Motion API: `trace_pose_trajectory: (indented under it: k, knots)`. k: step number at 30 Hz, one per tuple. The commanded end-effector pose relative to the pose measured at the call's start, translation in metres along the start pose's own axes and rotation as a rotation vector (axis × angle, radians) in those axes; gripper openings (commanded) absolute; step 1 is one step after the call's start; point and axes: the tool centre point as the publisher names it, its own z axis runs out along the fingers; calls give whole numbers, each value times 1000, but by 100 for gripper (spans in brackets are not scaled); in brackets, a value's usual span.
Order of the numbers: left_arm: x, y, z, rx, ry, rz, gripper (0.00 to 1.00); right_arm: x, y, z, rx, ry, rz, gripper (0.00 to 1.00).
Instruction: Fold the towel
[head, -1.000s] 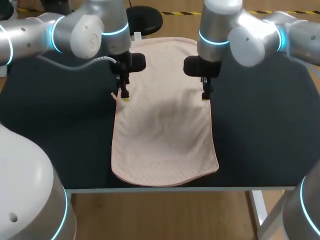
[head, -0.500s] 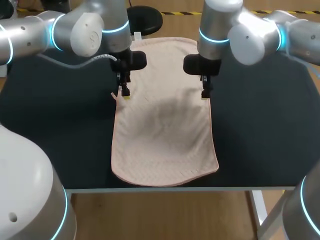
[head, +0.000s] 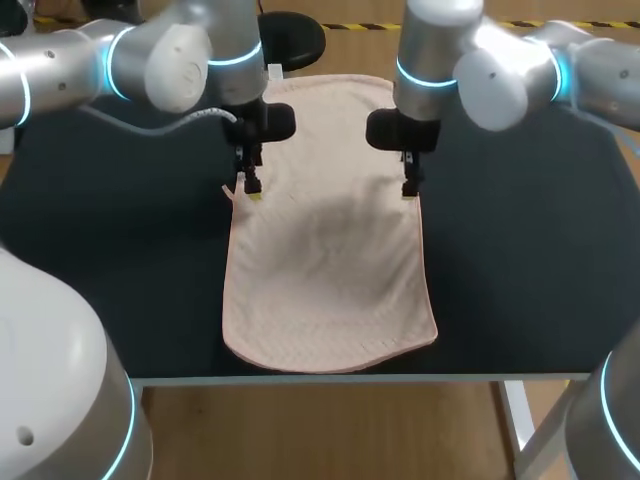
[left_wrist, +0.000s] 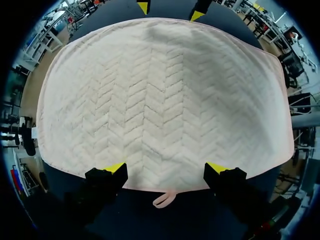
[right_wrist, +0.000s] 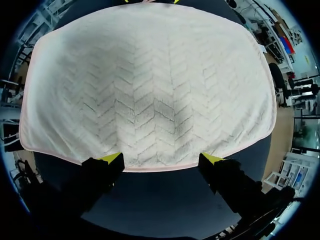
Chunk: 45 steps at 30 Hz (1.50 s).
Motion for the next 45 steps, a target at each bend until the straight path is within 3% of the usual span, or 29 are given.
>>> trace_pose_trajectory:
  k: [1,18,42,43,44,45]
  knots:
    - [-5,-9,4,-33,7,13,100,1,5,5,8,10,-8,100]
    - [-4,-2,21,-49,29,-8,100,1,0,30,30,44,-2,100]
    - [1,-6,39,-42,39,-9,100,3,-4,40,26,61,-8,100]
    - [1,-6,39,-40,39,-10,98,3,-4,40,26,61,-9,100]
    - [1,-6,40,-40,42,-13,82,3,-4,40,26,61,-9,100]
    - [1,-6,40,-41,43,-14,75,3,-4,40,26,61,-9,100]
